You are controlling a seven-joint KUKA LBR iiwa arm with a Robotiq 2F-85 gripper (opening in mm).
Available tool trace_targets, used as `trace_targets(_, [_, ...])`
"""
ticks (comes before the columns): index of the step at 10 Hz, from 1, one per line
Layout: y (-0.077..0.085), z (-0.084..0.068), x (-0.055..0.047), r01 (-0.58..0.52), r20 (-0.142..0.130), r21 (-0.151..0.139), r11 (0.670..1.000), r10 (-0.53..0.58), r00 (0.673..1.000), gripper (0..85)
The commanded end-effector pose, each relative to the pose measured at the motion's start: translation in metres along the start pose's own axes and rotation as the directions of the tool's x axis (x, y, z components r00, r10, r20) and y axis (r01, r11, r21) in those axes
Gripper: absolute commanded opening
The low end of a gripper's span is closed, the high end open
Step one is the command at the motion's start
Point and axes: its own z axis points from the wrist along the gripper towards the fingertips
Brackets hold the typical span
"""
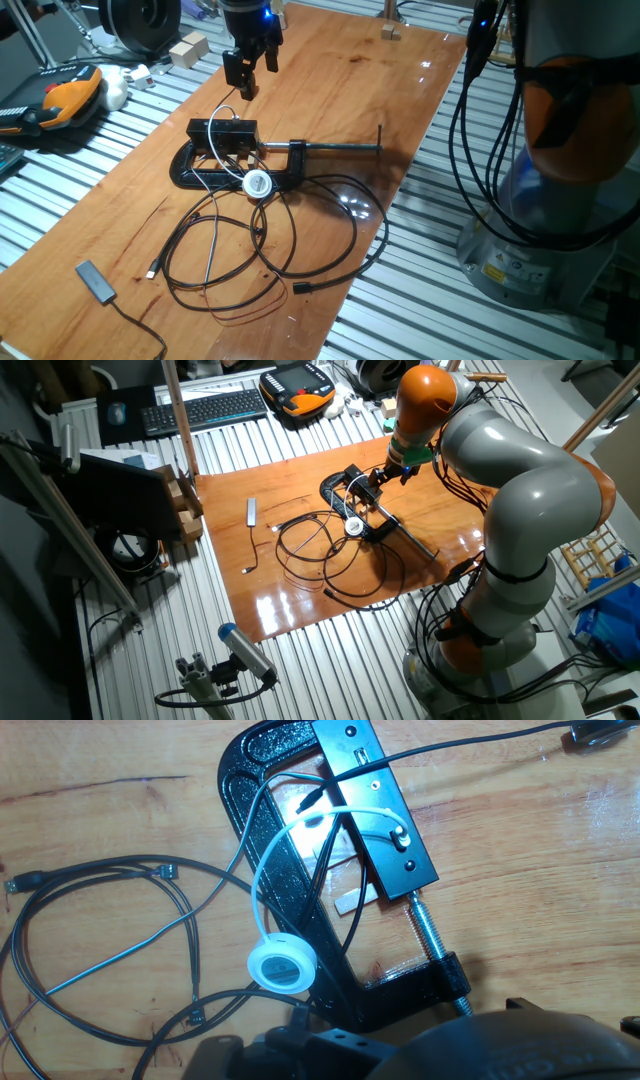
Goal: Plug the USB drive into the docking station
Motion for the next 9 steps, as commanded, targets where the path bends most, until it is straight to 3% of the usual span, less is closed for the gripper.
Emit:
trace_targets(1, [0.0006,-0.0009,-0.0005,0.011,-0.107,0.004,1.000,-0.010,0.994,0.0])
trace_targets(5, [0.0019,-0.0055,-0.0005,0.008,-0.111,0.004,1.000,-0.007,0.994,0.0])
trace_targets(9, [0.0041,-0.0061,-0.0012,-0.007,-0.087,-0.003,1.000,0.007,0.996,0.0])
